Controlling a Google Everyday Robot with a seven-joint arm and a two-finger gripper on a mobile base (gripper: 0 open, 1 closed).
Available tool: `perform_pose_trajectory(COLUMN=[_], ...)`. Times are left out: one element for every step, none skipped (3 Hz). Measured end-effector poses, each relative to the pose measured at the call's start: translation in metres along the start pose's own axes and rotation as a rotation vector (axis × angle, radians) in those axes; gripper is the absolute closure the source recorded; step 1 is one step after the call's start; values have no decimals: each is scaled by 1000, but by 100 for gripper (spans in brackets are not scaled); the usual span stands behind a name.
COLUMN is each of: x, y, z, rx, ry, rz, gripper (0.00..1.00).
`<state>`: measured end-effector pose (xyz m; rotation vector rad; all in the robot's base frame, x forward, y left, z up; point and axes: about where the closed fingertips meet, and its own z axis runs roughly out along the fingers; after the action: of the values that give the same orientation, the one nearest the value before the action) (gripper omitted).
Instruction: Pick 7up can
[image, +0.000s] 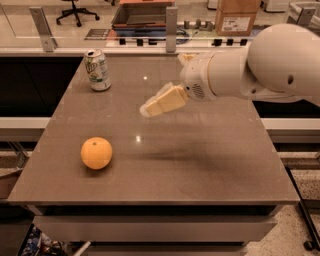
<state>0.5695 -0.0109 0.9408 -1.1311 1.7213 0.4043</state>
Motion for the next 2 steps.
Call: perform_pose_trajectory(x=[-14,-19], y=[0,-3], z=[51,55], rx=[18,8], ry=[-95,-99], rz=[58,51], gripper=[0,0])
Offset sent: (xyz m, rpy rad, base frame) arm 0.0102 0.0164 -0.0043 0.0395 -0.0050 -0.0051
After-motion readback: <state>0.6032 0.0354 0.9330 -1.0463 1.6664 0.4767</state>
